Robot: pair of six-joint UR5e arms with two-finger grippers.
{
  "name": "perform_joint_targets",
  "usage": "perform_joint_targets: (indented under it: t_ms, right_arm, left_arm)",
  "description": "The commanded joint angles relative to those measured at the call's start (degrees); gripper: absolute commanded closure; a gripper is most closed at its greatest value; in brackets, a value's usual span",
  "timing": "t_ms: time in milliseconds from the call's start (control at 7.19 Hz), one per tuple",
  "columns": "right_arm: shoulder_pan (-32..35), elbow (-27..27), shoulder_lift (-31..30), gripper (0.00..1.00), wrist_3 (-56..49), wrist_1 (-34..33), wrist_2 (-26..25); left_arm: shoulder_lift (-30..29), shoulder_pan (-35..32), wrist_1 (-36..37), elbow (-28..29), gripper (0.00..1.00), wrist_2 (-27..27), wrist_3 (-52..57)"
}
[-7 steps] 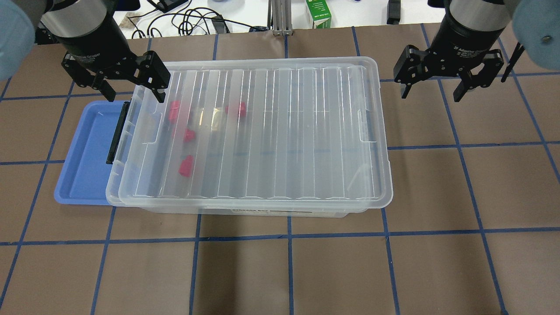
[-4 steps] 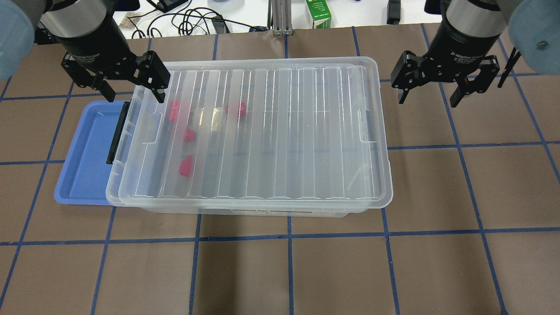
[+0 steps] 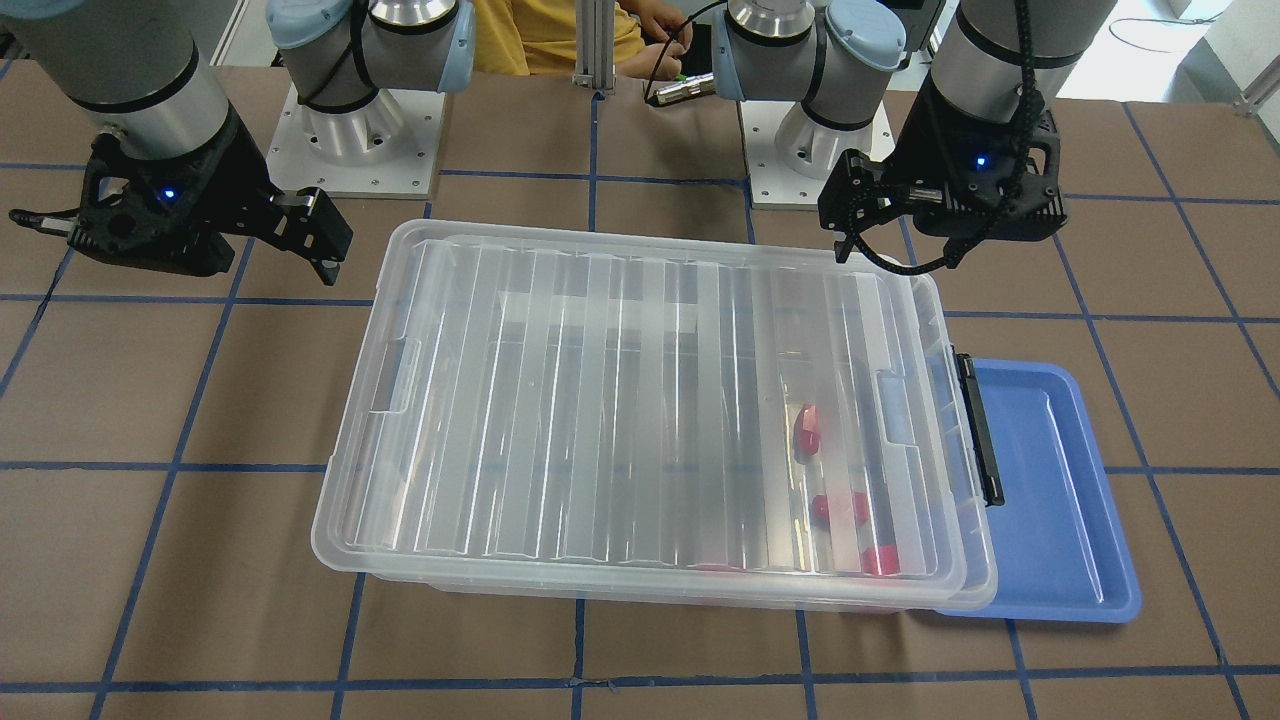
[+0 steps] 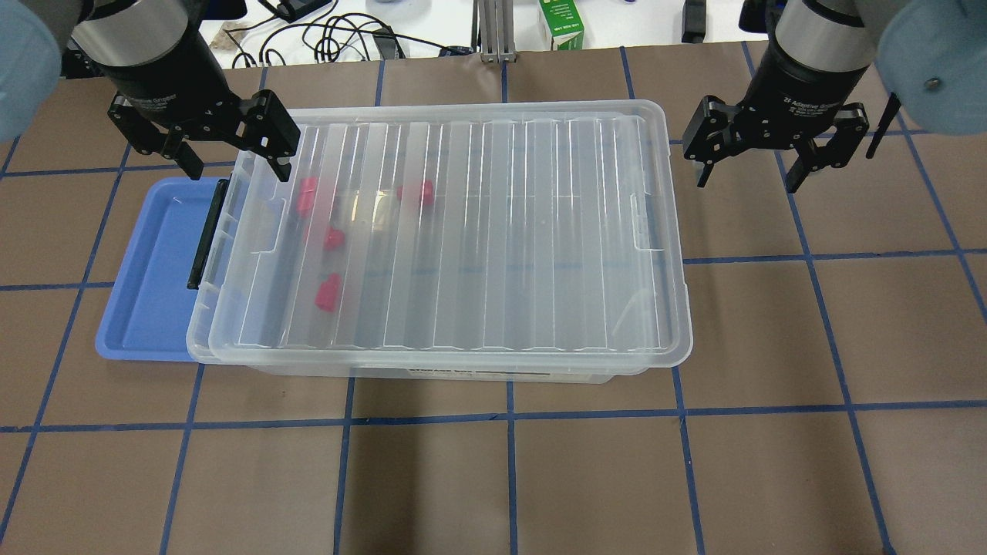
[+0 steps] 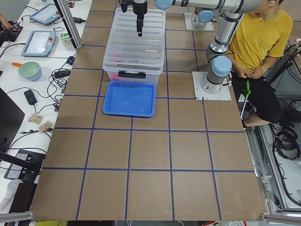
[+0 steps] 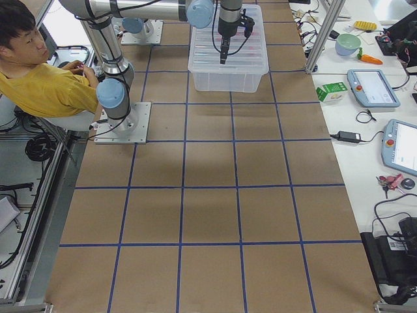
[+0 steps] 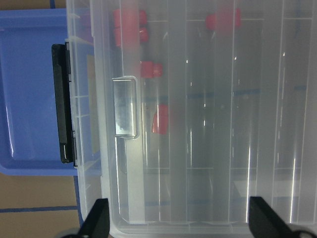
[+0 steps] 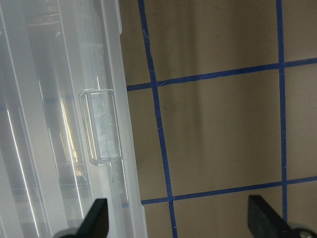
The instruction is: Place red block in blue tray from box
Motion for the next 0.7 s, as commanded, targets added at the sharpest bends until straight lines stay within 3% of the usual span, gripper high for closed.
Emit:
perform_joint_targets:
  t_ms: [0, 556]
  right_arm:
    - [1.05, 1.35, 1.90, 0.00, 0.38, -7.06, 0.11]
    - [2.55, 5.74, 4.80, 0.00, -0.32, -7.88, 0.02]
  left_arm:
    - [-0.05, 0.14, -0.11, 0.21, 0.00, -0.02, 0.00]
    - [0.04, 0.14, -0.29, 0.12, 0.00, 0.06, 0.00]
